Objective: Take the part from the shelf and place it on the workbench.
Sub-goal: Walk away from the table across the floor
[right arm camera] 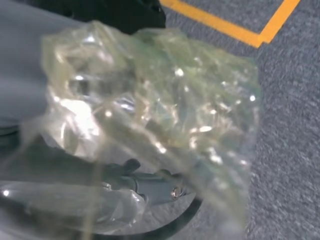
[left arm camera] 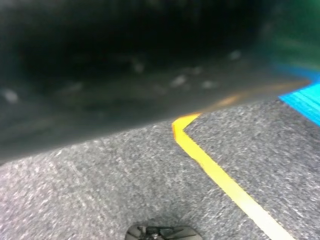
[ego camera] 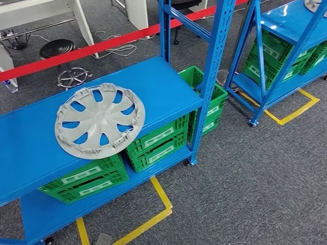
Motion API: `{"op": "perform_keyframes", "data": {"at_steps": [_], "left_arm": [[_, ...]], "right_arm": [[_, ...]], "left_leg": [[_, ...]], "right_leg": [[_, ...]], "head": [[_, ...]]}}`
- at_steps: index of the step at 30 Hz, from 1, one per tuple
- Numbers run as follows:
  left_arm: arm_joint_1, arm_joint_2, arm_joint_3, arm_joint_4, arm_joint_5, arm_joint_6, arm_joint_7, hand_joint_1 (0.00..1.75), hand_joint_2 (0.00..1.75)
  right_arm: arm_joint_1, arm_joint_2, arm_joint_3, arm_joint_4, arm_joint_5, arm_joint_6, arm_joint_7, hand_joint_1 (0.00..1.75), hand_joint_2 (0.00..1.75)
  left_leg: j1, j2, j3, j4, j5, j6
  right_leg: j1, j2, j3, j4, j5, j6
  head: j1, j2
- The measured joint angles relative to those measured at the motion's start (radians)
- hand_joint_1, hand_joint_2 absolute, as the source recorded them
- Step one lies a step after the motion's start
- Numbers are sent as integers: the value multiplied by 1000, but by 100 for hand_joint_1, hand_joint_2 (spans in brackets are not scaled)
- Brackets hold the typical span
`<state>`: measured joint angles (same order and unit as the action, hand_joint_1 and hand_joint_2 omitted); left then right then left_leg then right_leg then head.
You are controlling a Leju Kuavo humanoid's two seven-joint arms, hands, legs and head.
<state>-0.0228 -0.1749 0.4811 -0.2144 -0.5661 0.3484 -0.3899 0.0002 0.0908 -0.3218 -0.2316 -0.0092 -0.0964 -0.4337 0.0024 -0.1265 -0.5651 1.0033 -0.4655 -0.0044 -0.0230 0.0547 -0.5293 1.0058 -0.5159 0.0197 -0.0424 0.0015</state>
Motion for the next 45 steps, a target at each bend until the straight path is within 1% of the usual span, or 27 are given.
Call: {"op": "perform_keyframes", "data": {"at_steps": [2, 4, 6, 7, 8, 10, 12, 13, 15, 17, 19, 21, 22, 23, 24, 26, 28, 30, 32, 34, 35, 36, 37, 38, 40, 42, 45], "left_arm": [[-1, 1, 1, 0, 0, 0, 0, 0, 0], [-4, 1, 1, 0, 0, -1, 0, 0, 0], [-4, 1, 1, 0, 0, -1, 0, 0, 0], [-2, 1, 1, 0, 0, -1, 0, 0, 0], [0, 1, 1, 0, -1, -1, 0, 0, 0], [-1, 2, 1, 0, -2, 0, -2, 0, 0], [-5, 3, 2, 0, -6, 2, -6, 0, 0], [-6, 3, 2, 0, -8, 2, -8, 0, 0], [-2, 3, 3, 0, -9, 3, -12, 0, 0], [0, 3, 4, 0, -10, 4, -14, 0, 0], [-4, 2, 5, 0, -11, 4, -15, 0, 0], [-5, 0, 6, 0, -12, 4, -16, 0, 0], [-3, -1, 7, 0, -12, 4, -16, 0, 0], [-2, -1, 9, 0, -12, 4, -16, 0, 0], [-1, -2, 10, 0, -12, 4, -16, 0, 0], [-2, -2, 11, 0, -13, 4, -16, 0, 0], [-4, -2, 12, 0, -15, 5, -16, 0, 0], [-1, -2, 13, 0, -17, 5, -16, 0, 0], [1, -2, 17, 0, -18, 7, -16, 0, 0], [-3, -3, 20, 0, -18, 8, -16, 0, 0], [-5, -3, 21, 0, -19, 8, -16, 0, 0], [-4, -3, 21, 0, -19, 9, -16, 0, 0], [-2, -3, 22, 0, -20, 12, -16, 0, 0], [0, -3, 22, 0, -21, 15, -16, 0, 0], [1, -2, 23, 0, -24, 23, -15, 0, 0], [-1, -1, 25, 0, -27, 28, -12, 0, 0], [-1, -3, 27, 0, -27, 34, -7, 0, 0]], "right_arm": [[0, 0, -2, 0, 0, 0, 0, 0, 0], [2, -1, -3, 0, 0, 1, 0, 0, 0], [3, -1, -3, 0, 0, 1, 0, 0, 0], [2, -1, -3, 0, 0, 1, 0, 0, 0], [2, -1, -3, 0, 0, 1, 0, 0, 0], [0, -1, -3, 0, 2, 1, 0, 0, 0], [-1, -1, -4, 0, 5, 1, -1, 0, 0], [-2, -1, -6, 0, 7, 0, -1, 0, 0], [-6, -1, -9, -1, 12, 0, -2, 0, 0], [-8, -1, -12, -1, 17, 0, -4, 0, 0], [-5, -1, -17, -1, 22, 0, -7, 0, 0], [0, -1, -20, -1, 27, 0, -8, 0, 0], [2, -1, -21, -1, 30, 0, -9, 0, 0], [2, -1, -23, -1, 32, 0, -10, 0, 0], [2, -1, -24, -1, 33, 0, -11, 0, 0], [2, -1, -27, -1, 36, 1, -13, 0, 0], [2, -1, -28, -1, 37, 2, -14, 0, 0], [1, 0, -29, -1, 38, 3, -15, 0, 0], [1, 0, -32, -1, 39, 4, -16, 0, 0], [3, 0, -35, -1, 39, 4, -16, 0, 0], [4, 0, -37, -1, 39, 3, -17, 0, 0], [5, 0, -39, -1, 39, 5, -16, 0, 0], [4, 0, -41, -1, 37, 6, -16, 0, 0], [3, 0, -44, -1, 36, 8, -16, 0, 0], [0, 1, -50, -1, 34, 10, -17, 0, 0], [-2, 3, -55, -2, 33, 10, -17, 0, 0], [-4, 5, -65, -3, 33, 8, -17, 0, 0]], "left_leg": [[-1, 43, -25, 51, -36, -9], [0, 99, -84, 179, -103, -17], [1, 116, -130, 280, -134, -19], [2, 119, -127, 280, -122, -18], [1, 124, -105, 240, -93, -15], [-7, 164, -33, 103, -30, 0], [-18, 202, 10, 15, -10, 14], [-22, 204, 12, 4, -14, 18], [-20, 181, 12, -7, -9, 27], [-13, 158, 16, -18, -1, 37], [-8, 134, 16, -21, 3, 42], [-8, 108, 15, -20, 3, 43], [-8, 94, 16, -20, 3, 43], [-7, 79, 18, -19, 2, 42], [-6, 65, 20, -17, 0, 39], [-5, 40, 20, -9, -4, 30], [-5, 18, 12, -3, -4, 17], [-2, 1, 4, -1, -2, 5], [-3, 32, -12, 29, -24, -5], [-3, 90, -65, 138, -82, -13], [-2, 106, -99, 209, -111, -16], [-1, 114, -126, 263, -127, -17], [0, 118, -136, 285, -125, -16], [-1, 119, -127, 267, -102, -13], [-5, 122, -66, 145, -32, 4], [-12, 131, -12, 35, 2, 23], [-14, 135, 3, -1, -1, 5]], "right_leg": [[-1, -27, 2, -5, 2, -12], [3, -59, 2, -5, 0, -20], [8, -90, 3, -5, -3, -24], [9, -104, 4, -5, -4, -24], [11, -117, 6, -5, -5, -24], [16, -140, 12, -5, -10, -21], [21, -163, 15, -3, -15, -15], [23, -175, 16, -4, -16, -11], [22, -186, 20, -6, -20, -2], [17, -136, 5, 31, -48, 9], [13, -73, -53, 150, -109, 17], [11, -59, -114, 266, -146, 22], [11, -58, -124, 275, -134, 23], [10, -55, -114, 244, -102, 23], [8, -45, -88, 180, -59, 24], [1, 3, -32, 54, -6, 24], [-1, 31, -7, 9, -5, 16], [0, 12, -1, 6, -4, 3], [-1, -13, 2, 2, -2, -10], [1, -42, 5, -1, -4, -20], [4, -56, 5, -1, -6, -23], [6, -68, 6, 0, -8, -25], [8, -77, 7, 0, -10, -26], [10, -84, 8, 0, -11, -26], [13, -91, 14, -1, -14, -25], [18, -94, 15, 1, -18, -21], [21, -96, 10, 4, -20, -22]], "head": [[-8, 0], [-16, 0], [-17, 0], [-17, 0], [-17, 0], [-17, 0], [-16, 0], [-15, 0], [-15, 0], [-11, 0], [-6, 0], [-4, 0], [-4, 0], [-4, 0], [-4, 0], [-3, 0], [-3, 0], [-3, 0], [-8, 0], [-16, 0], [-18, 0], [-18, 0], [-18, 0], [-18, 0], [-18, 0], [-17, 0], [-14, 0]]}}
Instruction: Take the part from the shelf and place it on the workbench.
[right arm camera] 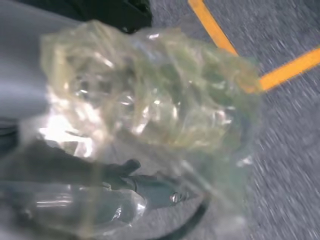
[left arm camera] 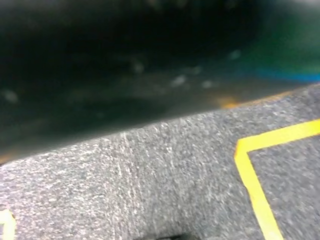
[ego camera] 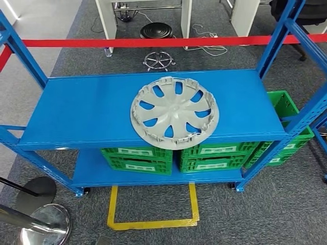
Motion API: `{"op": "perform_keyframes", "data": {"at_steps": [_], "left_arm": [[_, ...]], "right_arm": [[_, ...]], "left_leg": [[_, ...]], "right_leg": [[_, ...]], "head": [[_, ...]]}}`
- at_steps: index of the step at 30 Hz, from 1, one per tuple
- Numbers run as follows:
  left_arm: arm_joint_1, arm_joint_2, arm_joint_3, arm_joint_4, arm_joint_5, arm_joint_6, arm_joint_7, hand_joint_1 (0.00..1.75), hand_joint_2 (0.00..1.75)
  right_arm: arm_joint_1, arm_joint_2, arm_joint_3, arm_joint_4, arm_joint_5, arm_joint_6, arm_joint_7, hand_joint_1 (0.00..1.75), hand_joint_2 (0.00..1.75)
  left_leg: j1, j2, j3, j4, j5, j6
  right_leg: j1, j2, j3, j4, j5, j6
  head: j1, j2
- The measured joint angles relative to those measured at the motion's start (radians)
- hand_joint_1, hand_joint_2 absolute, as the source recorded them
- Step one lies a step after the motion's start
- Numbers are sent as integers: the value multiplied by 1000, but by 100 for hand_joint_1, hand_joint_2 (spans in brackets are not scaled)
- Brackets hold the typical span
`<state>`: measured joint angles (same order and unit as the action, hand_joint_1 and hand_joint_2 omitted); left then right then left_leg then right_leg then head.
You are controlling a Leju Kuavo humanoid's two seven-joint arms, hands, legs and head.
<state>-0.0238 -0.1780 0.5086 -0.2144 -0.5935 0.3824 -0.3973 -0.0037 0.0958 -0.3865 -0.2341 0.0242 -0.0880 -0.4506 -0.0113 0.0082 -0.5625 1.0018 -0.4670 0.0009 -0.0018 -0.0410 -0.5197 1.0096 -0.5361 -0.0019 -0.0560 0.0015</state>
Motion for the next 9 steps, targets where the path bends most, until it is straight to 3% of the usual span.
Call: {"op": "perform_keyframes", "data": {"at_steps": [1, 3, 4, 7, 9], "left_arm": [[1, 0, 1, 0, 0, 2, 1, 0, 44], [1, 0, 2, 0, -1, 4, 4, 0, 131], [1, 0, 2, 0, -2, 4, 6, 0, 175], [0, -1, 2, 0, -3, 3, 9, 0, 175], [0, -1, 2, 0, -6, -3, 13, 0, 175]], "right_arm": [[0, 0, -3, 0, 0, 0, 0, 0, 0], [1, 0, -8, 0, 1, -1, 1, 0, 0], [1, 0, -10, 0, 1, -1, 1, 0, 44], [0, 0, -18, 0, 3, -1, 1, 0, 175], [0, 0, -21, 0, 8, -2, 4, 0, 175]], "left_leg": [[0, -1, 0, -1, 0, -6], [-1, -1, 0, -1, -1, -2], [-1, -1, 0, -1, -2, -1], [-1, -1, 1, -1, -2, 4], [-1, -1, 1, -1, -3, 6]], "right_leg": [[-1, 0, 0, -1, 1, -1], [-2, 0, 2, -5, 2, 2], [-2, 1, 3, -7, 3, 4], [-2, 1, 4, -11, 5, 7], [-2, 1, 4, -13, 6, 8]], "head": [[1, 0], [1, 0], [1, 0], [1, 0], [1, 0]]}}
